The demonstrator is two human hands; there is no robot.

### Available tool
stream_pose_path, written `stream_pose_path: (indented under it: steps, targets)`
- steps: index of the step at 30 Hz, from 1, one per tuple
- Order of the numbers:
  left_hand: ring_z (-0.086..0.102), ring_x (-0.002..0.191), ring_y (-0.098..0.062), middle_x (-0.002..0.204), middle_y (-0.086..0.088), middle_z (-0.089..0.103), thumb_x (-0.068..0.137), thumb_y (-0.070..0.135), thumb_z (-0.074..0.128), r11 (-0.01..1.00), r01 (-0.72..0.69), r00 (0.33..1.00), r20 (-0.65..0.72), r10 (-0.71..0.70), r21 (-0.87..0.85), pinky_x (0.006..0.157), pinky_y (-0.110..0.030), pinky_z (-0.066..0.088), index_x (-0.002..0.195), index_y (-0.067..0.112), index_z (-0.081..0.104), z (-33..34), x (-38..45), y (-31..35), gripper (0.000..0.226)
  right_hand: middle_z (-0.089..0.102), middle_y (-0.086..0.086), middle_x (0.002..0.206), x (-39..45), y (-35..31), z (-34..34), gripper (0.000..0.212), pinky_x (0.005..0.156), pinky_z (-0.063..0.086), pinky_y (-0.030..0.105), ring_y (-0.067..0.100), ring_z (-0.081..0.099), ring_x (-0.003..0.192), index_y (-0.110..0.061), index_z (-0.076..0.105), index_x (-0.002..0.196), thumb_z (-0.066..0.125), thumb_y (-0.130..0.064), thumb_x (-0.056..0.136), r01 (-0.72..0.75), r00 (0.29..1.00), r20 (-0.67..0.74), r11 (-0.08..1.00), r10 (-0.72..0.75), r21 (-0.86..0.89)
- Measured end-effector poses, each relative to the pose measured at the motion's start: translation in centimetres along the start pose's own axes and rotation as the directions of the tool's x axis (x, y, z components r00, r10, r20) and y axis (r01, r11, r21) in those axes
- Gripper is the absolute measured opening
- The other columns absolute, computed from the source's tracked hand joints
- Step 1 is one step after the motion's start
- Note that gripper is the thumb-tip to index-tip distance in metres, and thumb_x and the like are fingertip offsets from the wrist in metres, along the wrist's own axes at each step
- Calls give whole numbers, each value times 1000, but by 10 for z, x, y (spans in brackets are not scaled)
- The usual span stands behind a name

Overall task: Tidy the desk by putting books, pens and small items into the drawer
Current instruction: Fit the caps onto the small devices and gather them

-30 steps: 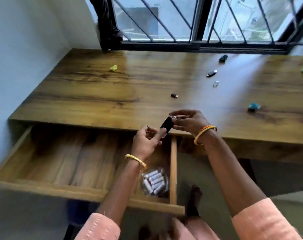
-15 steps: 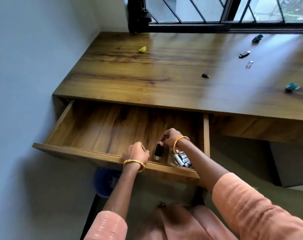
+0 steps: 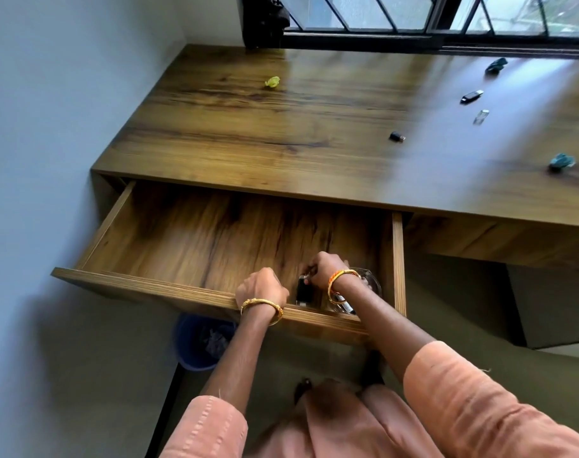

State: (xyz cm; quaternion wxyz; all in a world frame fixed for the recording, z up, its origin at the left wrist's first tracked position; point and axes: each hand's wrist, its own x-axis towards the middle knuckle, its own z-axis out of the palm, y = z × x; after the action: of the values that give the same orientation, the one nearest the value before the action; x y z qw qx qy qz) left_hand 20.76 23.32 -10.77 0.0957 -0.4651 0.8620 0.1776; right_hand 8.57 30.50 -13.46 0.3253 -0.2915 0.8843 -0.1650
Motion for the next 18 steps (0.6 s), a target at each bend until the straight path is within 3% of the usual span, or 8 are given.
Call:
stream_pose_path:
  steps: [3,6,10,13,15,18]
  targets:
    - [61,84,-19,91,-2,68,87,28,64,1000,-7,1000,25,7,-9,68,-29,47,99,18,68,0,1,0,15,65,5,116,-3,2,3,27,112,21,50,25,52,118,-18,65,114,64,-20,87,15,999,-36,999,-17,-49]
    - [61,82,-19,87,-3,67,87,25,65,999,-3,998,65,5,-41,74,-33,53,97,15,67,-1,1,0,14,65,1,117,-7,5,5,30,112,18,51,23,50,119,-22,64,116,64,-20,86,50,998,-43,998,-51,-34]
    - [59,79,-17,86,-4,64,88,22,65,993,-4,997,78,13,-119,68,-30,50,96,13,65,-2,3,2,12,66,1,114,-16,9,-1,30,108,28,47,23,54,115,-21,64,115,65,-23,85,100,988,-123,993,-91,69]
    - [58,81,-16,93,-6,65,88,16,63,969,-34,991,114,64,-246,64,-26,45,94,12,63,-5,7,17,7,69,1,102,-23,14,-17,21,97,45,45,21,61,102,-19,69,105,65,-20,84,143,970,-224,965,-93,219]
    - [61,88,-19,98,-6,66,87,13,63,946,-77,979,153,131,-316,71,-30,50,92,14,64,-7,10,37,5,70,0,94,-28,17,-36,15,87,53,37,17,64,94,-18,72,96,66,-17,82,187,949,-301,934,-92,304]
    - [65,93,-25,97,-9,69,85,14,62,904,-204,952,139,272,-375,80,-35,54,93,13,65,-13,16,80,9,69,-4,85,-35,24,-76,13,74,51,18,9,64,83,-16,74,92,66,-14,81,238,900,-431,896,-58,375]
